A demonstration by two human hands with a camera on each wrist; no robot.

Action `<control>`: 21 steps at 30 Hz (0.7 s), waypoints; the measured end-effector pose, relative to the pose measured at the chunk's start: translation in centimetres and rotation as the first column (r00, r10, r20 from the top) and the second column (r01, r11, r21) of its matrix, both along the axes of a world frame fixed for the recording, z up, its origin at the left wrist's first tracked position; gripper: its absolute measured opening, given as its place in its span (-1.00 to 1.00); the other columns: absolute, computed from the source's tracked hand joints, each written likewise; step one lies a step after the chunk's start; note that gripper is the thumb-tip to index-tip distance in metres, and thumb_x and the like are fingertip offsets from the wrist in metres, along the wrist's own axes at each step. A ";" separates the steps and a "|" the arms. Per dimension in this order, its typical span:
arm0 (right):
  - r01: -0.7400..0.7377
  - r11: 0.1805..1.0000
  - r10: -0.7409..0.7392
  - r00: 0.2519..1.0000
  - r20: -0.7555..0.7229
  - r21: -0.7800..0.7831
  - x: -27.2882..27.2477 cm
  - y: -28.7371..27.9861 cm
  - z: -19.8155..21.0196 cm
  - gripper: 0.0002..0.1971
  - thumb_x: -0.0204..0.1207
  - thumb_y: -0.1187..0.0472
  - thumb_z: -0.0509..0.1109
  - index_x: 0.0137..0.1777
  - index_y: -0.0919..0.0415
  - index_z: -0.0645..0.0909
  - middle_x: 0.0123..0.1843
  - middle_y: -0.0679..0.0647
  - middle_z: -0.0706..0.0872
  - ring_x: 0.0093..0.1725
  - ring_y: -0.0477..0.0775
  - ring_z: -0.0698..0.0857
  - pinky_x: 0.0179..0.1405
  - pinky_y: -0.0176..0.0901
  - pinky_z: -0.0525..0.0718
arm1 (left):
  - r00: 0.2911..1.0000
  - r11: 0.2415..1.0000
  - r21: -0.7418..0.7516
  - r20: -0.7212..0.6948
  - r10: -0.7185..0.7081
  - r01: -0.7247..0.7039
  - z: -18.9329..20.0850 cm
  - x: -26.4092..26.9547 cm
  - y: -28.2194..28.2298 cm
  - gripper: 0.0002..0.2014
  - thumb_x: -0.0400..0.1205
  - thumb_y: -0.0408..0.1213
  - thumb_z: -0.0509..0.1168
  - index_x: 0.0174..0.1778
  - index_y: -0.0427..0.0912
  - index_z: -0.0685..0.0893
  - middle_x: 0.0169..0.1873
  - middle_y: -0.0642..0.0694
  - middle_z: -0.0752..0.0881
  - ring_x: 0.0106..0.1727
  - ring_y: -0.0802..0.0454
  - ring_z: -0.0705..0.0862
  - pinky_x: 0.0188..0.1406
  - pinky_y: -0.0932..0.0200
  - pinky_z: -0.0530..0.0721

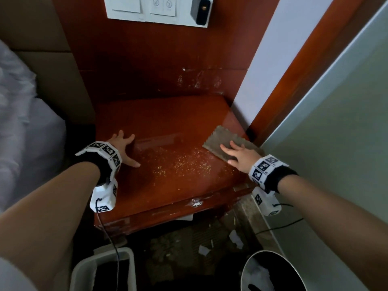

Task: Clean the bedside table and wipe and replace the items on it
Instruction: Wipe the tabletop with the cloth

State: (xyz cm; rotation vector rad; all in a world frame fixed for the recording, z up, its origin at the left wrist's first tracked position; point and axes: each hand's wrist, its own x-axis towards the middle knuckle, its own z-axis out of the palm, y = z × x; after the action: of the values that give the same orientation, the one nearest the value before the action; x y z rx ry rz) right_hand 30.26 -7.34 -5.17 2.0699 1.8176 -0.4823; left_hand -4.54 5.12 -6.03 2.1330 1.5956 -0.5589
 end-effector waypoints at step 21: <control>0.023 0.999 -0.023 0.999 -0.027 0.023 -0.1 2.8 -0.3 -0.43 0.71 0.04 0.08 0.64 -0.26 -0.07 0.72 0.01 -0.12 0.66 0.37 -0.03 0.54 0.21 0.31 | 0.999 0.999 0.006 -0.014 0.050 -0.050 -0.3 0.5 0.2 0.12 0.37 0.12 0.50 0.67 0.03 -0.14 0.65 -0.23 -0.23 0.67 -0.24 -0.16 0.64 -0.18 0.05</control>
State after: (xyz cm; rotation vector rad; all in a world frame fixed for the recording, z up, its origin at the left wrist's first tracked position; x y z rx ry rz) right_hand 30.20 -4.56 -5.42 2.1119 1.8251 -0.4994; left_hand -4.05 5.31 -6.30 2.0914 1.6554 -0.5548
